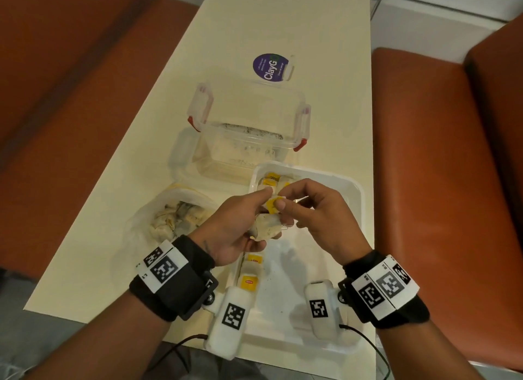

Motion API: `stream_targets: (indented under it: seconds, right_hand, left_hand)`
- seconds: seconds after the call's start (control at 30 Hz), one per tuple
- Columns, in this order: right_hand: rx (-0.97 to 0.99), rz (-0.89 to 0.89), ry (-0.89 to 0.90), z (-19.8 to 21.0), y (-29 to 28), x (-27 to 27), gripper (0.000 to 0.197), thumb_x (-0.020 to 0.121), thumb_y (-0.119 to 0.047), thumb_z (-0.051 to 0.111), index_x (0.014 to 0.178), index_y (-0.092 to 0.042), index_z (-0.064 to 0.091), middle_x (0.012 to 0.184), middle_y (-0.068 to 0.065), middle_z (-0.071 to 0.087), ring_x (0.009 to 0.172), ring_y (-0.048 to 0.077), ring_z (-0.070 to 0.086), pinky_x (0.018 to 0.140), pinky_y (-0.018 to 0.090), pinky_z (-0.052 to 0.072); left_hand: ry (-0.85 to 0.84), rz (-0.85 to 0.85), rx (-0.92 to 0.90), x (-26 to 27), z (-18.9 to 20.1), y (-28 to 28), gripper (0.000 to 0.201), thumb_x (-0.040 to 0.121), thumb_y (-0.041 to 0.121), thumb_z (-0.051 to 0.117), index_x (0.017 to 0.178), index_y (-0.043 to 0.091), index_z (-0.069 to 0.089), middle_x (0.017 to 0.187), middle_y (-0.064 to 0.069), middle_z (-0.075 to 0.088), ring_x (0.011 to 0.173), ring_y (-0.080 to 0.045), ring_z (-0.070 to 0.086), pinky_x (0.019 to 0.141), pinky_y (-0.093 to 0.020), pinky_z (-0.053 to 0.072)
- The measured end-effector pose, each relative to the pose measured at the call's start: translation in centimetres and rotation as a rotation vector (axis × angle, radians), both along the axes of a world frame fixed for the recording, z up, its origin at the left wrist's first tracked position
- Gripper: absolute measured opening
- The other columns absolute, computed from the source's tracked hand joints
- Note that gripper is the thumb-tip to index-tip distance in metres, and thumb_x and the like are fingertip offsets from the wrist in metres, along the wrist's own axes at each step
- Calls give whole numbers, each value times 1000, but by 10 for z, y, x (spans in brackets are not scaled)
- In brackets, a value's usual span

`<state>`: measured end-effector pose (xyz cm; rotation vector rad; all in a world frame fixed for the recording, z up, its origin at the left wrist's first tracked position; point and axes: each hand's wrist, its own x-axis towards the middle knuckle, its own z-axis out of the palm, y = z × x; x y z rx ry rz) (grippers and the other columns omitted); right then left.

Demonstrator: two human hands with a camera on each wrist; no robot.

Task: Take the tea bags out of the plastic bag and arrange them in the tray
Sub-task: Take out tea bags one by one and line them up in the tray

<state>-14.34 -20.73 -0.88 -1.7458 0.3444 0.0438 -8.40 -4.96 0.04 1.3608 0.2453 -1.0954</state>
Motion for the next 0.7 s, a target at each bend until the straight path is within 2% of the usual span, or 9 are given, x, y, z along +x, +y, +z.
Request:
stream_targets:
  seconds: [0.07,0.17,0.33,0.43,0.57,0.7]
  right_hand:
    - [53,-13,12,2,-1,0,6,88,-19,73,91,-15,70,86,4,72,71,10,61,62,24,50]
    - [154,-46,37,3,-4,1,5,91,-16,70,94,-13,68,86,5,71,75,15,66,64,27,54]
    - [252,-93,65,3,-3,2,5,91,-14,68,96,-13,68,88,8,69,71,16,69,67,28,58]
    - [275,-103,75,1,-4,2,10,90,-11,69,99,-13,71,91,7,68,71,15,67,69,29,58]
    - [290,-110,69,-1,-7,1,17,86,-8,72,103,-14,73,94,5,69,85,19,69,73,27,58]
    - [324,-148,118,-2,-10,2,29,83,-5,75,111,-8,67,85,7,69,80,17,70,70,28,59]
  left_hand:
    - [-25,-6,21,0,-1,0,42,98,49,51,109,15,72,90,-2,76,65,-13,61,47,-22,39]
    - [-80,23,50,0,-4,2,37,95,50,57,106,18,73,84,4,73,65,-10,56,47,-20,37]
    - [-116,57,10,3,-10,3,18,93,41,64,96,23,68,81,7,67,58,-6,52,43,-16,33]
    - [-101,79,-25,3,-12,4,11,93,33,66,98,23,69,78,8,66,59,-6,53,41,-16,34]
    - [-78,65,-62,3,-13,6,21,90,28,70,110,23,74,77,9,65,61,-7,52,41,-15,34]
    - [-121,7,-80,3,-15,6,22,89,20,72,109,27,76,86,3,62,62,-8,50,45,-17,35]
